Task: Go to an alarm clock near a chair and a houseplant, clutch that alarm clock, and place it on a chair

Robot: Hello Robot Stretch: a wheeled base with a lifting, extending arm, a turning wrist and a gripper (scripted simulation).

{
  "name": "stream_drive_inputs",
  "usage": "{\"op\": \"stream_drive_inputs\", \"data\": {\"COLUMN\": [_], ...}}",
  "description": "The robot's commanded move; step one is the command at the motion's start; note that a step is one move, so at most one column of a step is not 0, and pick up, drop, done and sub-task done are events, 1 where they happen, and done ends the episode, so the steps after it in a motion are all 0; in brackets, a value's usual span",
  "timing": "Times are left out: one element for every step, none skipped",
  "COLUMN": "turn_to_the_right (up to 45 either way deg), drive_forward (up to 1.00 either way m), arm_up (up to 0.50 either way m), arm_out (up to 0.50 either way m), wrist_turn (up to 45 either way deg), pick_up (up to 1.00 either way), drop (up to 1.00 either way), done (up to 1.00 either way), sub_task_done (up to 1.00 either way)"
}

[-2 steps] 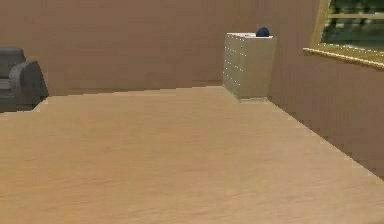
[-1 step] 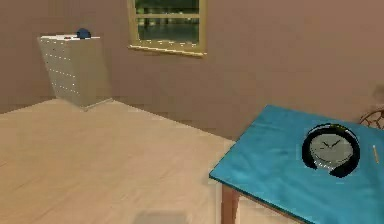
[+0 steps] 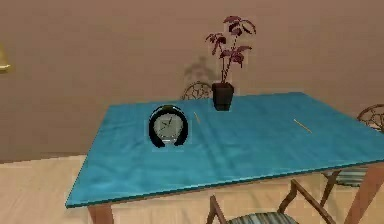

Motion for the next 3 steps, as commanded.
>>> {"op": "stream_drive_inputs", "data": {"turn_to_the_right": [24.0,0.0,-45.0], "drive_forward": [0.00,0.25,0.00], "arm_up": [0.00,0.00,0.00], "arm_out": [0.00,0.00,0.00], "wrist_turn": [0.0,0.0,0.0], "pick_up": [0.00,0.00,0.00], "drop": [0.00,0.00,0.00], "done": [0.00,0.00,0.00], "sub_task_done": [0.00,0.00,0.00]}}
